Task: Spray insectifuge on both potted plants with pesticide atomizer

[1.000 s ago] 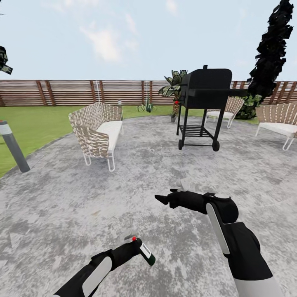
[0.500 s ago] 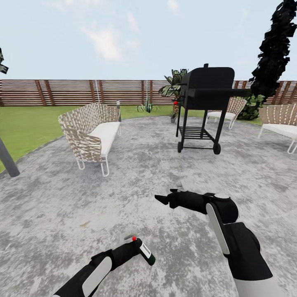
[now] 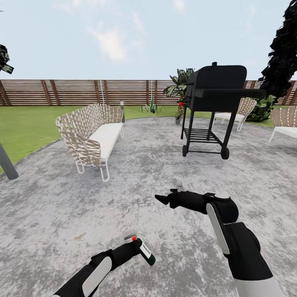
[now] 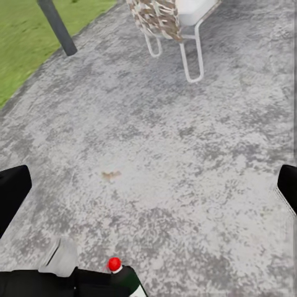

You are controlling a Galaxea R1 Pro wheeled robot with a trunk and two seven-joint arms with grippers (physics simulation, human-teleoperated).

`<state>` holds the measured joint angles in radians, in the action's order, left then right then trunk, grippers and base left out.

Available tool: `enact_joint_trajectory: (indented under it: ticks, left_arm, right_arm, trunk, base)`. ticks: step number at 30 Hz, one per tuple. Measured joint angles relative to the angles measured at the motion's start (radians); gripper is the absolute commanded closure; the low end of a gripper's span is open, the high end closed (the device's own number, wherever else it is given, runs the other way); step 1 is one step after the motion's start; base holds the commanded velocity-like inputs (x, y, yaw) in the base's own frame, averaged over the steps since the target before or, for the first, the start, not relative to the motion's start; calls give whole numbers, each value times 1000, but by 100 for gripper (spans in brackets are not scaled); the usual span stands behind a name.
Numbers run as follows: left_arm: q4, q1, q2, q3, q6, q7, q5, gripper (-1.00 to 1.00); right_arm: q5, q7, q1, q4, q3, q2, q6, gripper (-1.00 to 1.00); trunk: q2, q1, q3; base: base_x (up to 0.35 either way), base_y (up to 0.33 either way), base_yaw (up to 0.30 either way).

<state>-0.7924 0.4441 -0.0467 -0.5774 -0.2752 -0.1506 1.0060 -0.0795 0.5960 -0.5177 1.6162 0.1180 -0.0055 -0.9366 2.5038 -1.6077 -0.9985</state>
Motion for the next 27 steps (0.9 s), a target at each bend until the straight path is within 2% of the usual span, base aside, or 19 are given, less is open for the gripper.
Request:
enact_joint_trajectory:
  ticks: [19,22,24,27]
  left_arm:
    - [-1,0,-1,1,3,-2,1,100]
    - [-30,-2,-24,4,9,-16,3,100]
    - [-85,-12,-58,7,9,-20,5,100]
    - [-106,-16,-76,7,7,-22,10,100]
  right_arm:
    - [0,0,0,0,0,0,0,-100]
    - [0,0,0,0,1,0,0,-100]
    - [0,1,0,0,-2,-5,0,-100]
    - [0,2,0,0,-7,-7,0,-100]
  trunk:
    - [0,0,0]
    - [0,0,0]
    - [0,0,0]
    - [0,0,0]
  base:
    - [338,0,0]
    - [338,0,0]
    - [338,0,0]
    - [336,0,0]
